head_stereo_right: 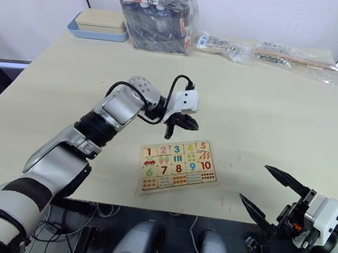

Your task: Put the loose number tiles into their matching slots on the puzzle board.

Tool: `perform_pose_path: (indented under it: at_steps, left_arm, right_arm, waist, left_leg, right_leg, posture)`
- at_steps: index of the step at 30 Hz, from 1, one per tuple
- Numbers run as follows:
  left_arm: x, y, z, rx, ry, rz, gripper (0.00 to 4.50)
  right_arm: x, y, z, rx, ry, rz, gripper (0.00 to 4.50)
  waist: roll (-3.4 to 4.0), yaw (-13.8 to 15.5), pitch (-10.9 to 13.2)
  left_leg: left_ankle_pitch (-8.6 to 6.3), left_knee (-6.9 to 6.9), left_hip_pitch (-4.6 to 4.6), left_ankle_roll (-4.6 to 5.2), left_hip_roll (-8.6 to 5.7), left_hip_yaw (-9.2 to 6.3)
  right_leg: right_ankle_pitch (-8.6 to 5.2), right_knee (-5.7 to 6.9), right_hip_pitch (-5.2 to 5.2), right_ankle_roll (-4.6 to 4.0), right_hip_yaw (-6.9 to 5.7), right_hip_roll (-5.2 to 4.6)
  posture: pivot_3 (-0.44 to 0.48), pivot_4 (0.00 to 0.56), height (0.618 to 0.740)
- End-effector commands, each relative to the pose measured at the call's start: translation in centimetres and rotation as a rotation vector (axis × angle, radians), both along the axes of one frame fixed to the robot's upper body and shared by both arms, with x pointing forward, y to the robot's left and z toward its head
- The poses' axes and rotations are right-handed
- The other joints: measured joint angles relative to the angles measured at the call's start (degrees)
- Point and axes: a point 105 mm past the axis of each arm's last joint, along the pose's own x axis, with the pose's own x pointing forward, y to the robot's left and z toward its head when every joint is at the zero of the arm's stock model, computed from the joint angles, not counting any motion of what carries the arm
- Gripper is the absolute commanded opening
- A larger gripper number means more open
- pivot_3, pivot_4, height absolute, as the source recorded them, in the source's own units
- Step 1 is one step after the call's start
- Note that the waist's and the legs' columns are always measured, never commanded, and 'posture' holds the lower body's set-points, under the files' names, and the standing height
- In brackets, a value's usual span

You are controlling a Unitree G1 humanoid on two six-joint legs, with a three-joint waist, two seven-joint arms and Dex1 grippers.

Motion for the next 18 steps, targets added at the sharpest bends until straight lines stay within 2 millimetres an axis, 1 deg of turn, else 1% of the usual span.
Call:
perform_pose_path:
  at_steps: [1,8,18]
  left_arm:
    - [-0.1,-0.3,0.8,-0.009,-0.036,-0.026,0.1]
    - [-0.5,-0.5,-0.3,0.022,-0.017,-0.035,0.1]
    - [-0.4,-0.9,-0.7,0.031,-0.007,-0.021,0.1]
  right_arm:
    - [-0.1,0.2,0.7,0.002,-0.032,0.008,4.5]
    - [-0.2,0.2,0.7,0.005,-0.031,0.012,4.5]
    - [-0.3,0.2,0.8,0.003,-0.024,0.01,4.5]
  waist:
    - [0.0,0.0,0.0]
    - [0.0,-0.1,0.0]
    - [0.0,-0.1,0.0]
  left_leg:
    - [0.0,0.0,-0.01,0.0,0.0,0.0]
    - [0.0,0.0,0.01,0.0,0.0,0.0]
    - [0.0,0.0,0.0,0.0,0.0,-0.01]
  right_leg:
    - [0.0,0.0,0.0,0.0,0.0,0.0]
    - [0.0,0.01,0.0,0.0,0.0,0.01]
    - [0.0,0.01,0.0,0.01,-0.01,0.01]
  posture:
    - [0.0,0.15,0.74]
    - [0.0,0.15,0.74]
    - [0.0,0.15,0.74]
